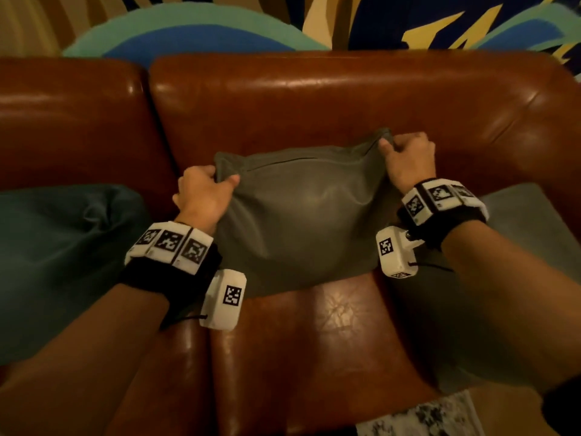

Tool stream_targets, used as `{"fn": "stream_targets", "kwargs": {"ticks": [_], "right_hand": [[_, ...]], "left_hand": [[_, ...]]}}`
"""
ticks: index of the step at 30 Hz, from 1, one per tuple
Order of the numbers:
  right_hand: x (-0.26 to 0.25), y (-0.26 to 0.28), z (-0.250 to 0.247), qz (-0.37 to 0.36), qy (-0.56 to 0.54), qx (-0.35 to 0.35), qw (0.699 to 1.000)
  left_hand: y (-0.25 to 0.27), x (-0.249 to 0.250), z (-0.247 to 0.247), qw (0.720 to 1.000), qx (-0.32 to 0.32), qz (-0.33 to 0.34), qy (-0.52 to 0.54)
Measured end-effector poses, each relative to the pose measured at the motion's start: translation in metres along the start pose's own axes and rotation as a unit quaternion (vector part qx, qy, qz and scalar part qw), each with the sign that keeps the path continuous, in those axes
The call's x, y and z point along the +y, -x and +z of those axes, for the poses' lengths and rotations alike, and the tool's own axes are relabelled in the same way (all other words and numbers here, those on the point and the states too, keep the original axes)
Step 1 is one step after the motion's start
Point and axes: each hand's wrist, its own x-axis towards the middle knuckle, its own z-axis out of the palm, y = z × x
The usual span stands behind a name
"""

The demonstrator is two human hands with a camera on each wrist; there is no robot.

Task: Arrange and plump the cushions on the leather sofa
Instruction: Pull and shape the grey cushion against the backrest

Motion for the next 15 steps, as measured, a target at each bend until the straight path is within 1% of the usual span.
{"fn": "stream_targets", "kwargs": {"ticks": [2, 4, 5, 6, 7, 9, 10, 11, 12, 13, 14, 15], "right_hand": [[0.009, 0.01, -0.014, -0.025, -0.049, 0.022, 0.998], [0.022, 0.025, -0.027, -0.039, -0.126, 0.039, 0.991], [0.026, 0.033, -0.03, -0.019, -0.178, 0.022, 0.984], [0.029, 0.04, -0.027, 0.013, -0.221, -0.01, 0.975], [0.028, 0.045, -0.024, 0.048, -0.248, -0.059, 0.966], [0.024, 0.046, -0.014, 0.124, -0.288, -0.142, 0.939], [0.018, 0.044, -0.013, 0.166, -0.308, -0.17, 0.921], [0.01, 0.041, -0.013, 0.195, -0.326, -0.181, 0.907], [0.003, 0.036, -0.014, 0.208, -0.334, -0.183, 0.901], [-0.004, 0.033, -0.018, 0.205, -0.335, -0.179, 0.902], [-0.01, 0.032, -0.023, 0.19, -0.332, -0.176, 0.907], [-0.014, 0.034, -0.029, 0.168, -0.32, -0.17, 0.917]], "left_hand": [[0.01, -0.001, -0.016, 0.998, -0.011, 0.008, 0.064], [0.02, -0.005, -0.031, 0.996, 0.007, 0.036, 0.087], [0.026, -0.007, -0.037, 0.995, 0.028, 0.054, 0.082], [0.027, -0.011, -0.04, 0.995, 0.047, 0.066, 0.055], [0.026, -0.013, -0.04, 0.996, 0.056, 0.071, 0.018], [0.023, -0.016, -0.037, 0.993, 0.036, 0.069, -0.09], [0.021, -0.018, -0.035, 0.989, 0.021, 0.072, -0.129], [0.019, -0.017, -0.036, 0.986, 0.006, 0.075, -0.147], [0.019, -0.016, -0.038, 0.988, -0.009, 0.069, -0.138], [0.019, -0.016, -0.042, 0.99, -0.03, 0.059, -0.126], [0.019, -0.017, -0.046, 0.991, -0.053, 0.058, -0.106], [0.02, -0.019, -0.052, 0.992, -0.061, 0.064, -0.09]]}}
